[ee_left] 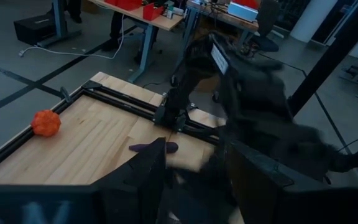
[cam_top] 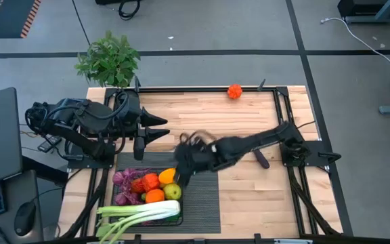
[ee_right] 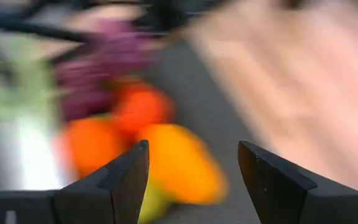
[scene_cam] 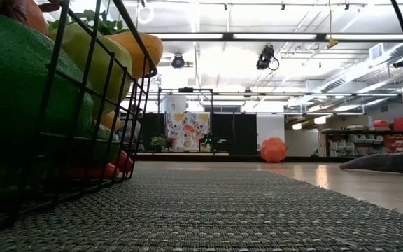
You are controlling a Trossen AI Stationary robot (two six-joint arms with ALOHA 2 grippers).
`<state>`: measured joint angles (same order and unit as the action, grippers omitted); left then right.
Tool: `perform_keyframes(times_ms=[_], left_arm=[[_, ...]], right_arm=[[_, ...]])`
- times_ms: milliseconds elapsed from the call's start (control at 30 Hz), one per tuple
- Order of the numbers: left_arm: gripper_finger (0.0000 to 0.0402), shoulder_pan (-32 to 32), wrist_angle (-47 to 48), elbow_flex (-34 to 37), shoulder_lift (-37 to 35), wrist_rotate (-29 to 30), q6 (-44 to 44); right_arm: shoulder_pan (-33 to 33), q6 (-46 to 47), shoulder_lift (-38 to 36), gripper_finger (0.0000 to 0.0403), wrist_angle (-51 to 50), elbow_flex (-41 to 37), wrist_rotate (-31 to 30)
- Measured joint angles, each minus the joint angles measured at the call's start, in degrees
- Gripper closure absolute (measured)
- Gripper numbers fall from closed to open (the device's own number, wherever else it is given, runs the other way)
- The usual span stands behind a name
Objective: Build produce basket
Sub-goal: Put the orange pumpkin into the wire basket
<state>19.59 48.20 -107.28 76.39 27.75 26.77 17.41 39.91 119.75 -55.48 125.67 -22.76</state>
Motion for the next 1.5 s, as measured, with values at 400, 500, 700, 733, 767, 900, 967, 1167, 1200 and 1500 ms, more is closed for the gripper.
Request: perform_keyframes(times_ms=[400, 500, 700, 733, 767, 900, 967, 1167, 1200, 1500], left_arm=[[0.0230, -0.01, 0.29, 0.04, -3.66, -0.02, 1.06], [0.0230, 0.01, 1.89, 0.04, -5.63, -0.02, 1.17], [0.0230, -0.01, 9.34, 0.01, -8.93, 0.02, 2.80], [0.0230, -0.02, 10.54, 0.00, -9.17, 0.02, 3.09], [0.0230, -0.05, 11.38, 0.00, -9.44, 0.12, 3.35], [0.0230, -0.97, 12.68, 0.00, -9.80, 3.31, 2.06], [0.0230, -1.73, 12.64, 0.01, -9.69, 6.08, 1.92], [0.0230, -6.18, 12.58, 0.00, -7.94, 10.05, 5.52], [0.0230, -7.20, 12.66, 0.04, -7.61, 10.49, 6.90], [0.0210, -16.45, 15.11, 0.00, -4.73, 10.79, 16.09]], right_arm=[[-10.38, 15.46, -2.95, 0.0133, -34.02, -0.88, -9.25], [-13.04, 14.13, -2.62, 0.0116, -34.50, -1.16, -8.22], [-19.12, 11.88, -2.26, 0.0083, -34.52, -4.02, -7.42], [-20.31, 11.01, -2.28, 0.0079, -34.52, -4.70, -7.44], [-21.53, 9.84, -2.28, 0.0075, -34.53, -5.35, -7.49], [-26.97, 3.35, -2.30, 0.0066, -32.43, -8.29, -9.04], [-30.10, -0.13, -2.27, 0.0064, -30.56, -10.10, -9.17], [-40.06, -10.58, -2.21, 0.0063, -23.16, -16.14, -9.83], [-41.81, -12.40, -2.21, 0.0063, -22.04, -16.98, -9.85], [-55.83, -23.45, -2.25, 0.0063, -13.98, -23.64, -4.34]])
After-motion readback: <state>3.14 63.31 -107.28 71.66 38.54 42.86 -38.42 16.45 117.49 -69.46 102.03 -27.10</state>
